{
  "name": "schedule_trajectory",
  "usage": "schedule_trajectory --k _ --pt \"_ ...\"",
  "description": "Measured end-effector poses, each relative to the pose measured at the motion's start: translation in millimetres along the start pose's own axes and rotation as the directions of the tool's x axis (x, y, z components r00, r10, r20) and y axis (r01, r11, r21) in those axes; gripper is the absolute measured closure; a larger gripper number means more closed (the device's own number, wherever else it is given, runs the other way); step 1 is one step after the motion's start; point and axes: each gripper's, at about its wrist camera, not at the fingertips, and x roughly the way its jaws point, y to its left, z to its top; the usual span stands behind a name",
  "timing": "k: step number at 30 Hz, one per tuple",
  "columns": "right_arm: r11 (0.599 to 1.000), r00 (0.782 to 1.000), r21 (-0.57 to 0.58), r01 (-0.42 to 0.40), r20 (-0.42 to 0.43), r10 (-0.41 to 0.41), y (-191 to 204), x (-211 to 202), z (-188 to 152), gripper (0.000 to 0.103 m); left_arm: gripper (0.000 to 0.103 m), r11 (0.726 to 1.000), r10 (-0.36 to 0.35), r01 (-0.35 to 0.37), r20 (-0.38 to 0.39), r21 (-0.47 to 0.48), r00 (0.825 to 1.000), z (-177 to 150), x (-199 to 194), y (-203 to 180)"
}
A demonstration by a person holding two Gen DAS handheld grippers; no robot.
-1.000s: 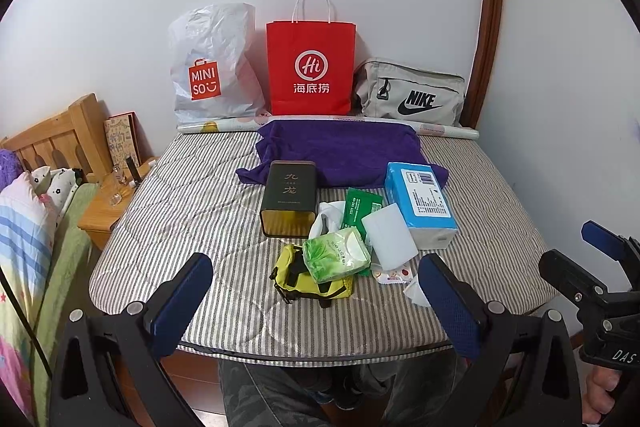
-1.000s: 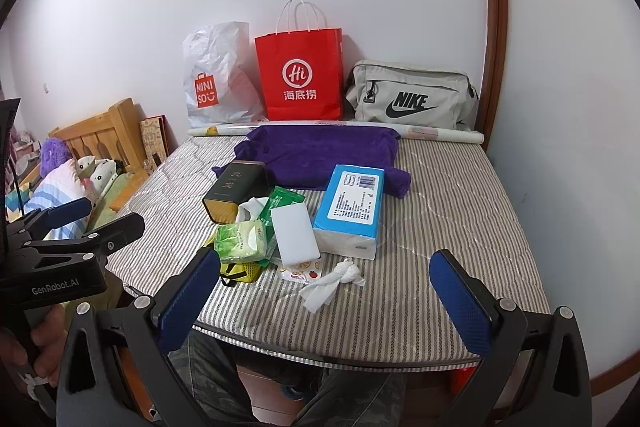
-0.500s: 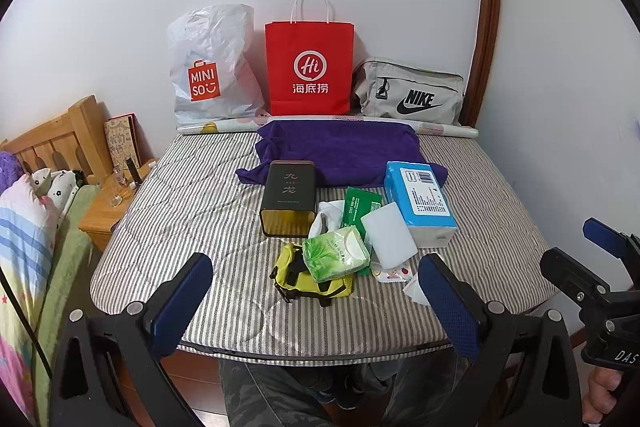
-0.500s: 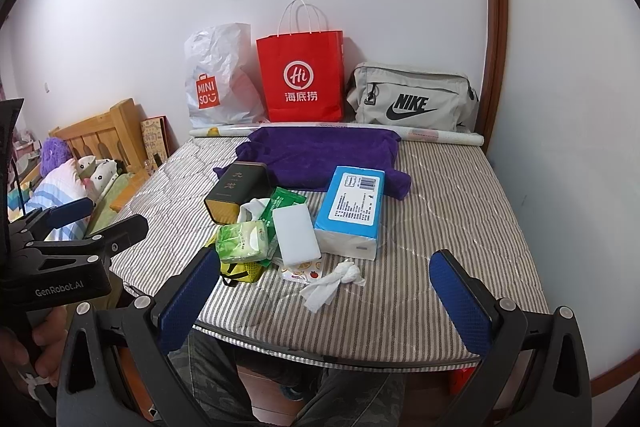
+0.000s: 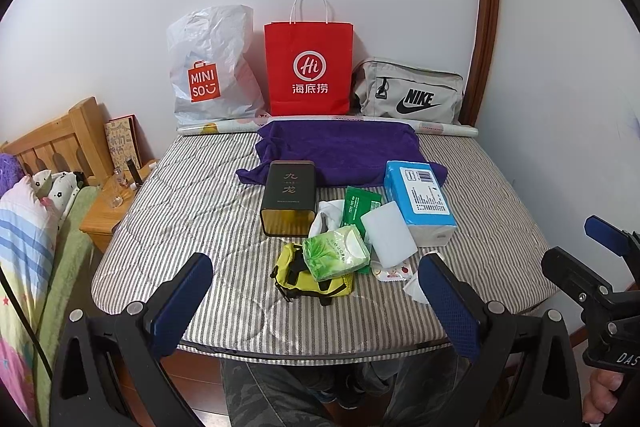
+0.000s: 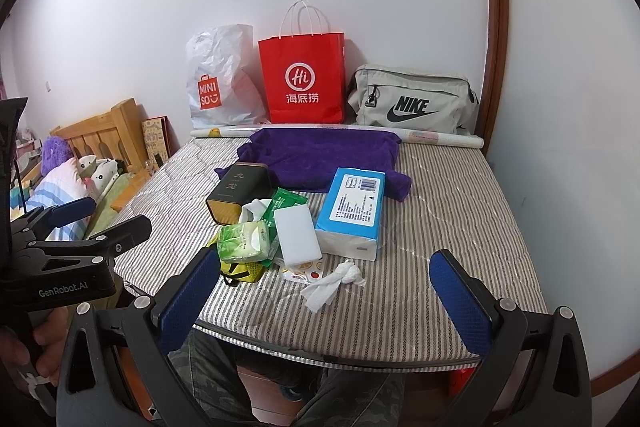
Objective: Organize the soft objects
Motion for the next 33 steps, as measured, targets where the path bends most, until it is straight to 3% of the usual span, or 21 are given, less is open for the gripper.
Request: schedule_trajectory --k 19,26,33 --pt "1.000 1.000 0.001 -0.001 0.004 0.001 -3.4 -1.2 0.2 0.000 0.000 1.000 0.003 -0.003 -0.002 0.002 1.000 -0.2 0.1 -1.7" --pt "1.000 0.999 0.016 -0.009 -0.033 0.009 -9.3 17.2 -3.8 0.000 0.000 1.000 0.018 -0.018 -0.046 0.000 0.999 -3.0 18.5 3.9" --pt "0.999 0.994 0.042 -0.024 -0.105 0.029 -23.0 59.0 -12.4 0.000 0.000 0.999 0.041 -0.045 -0.134 -0.022 0.990 -12.0 63.2 20.6"
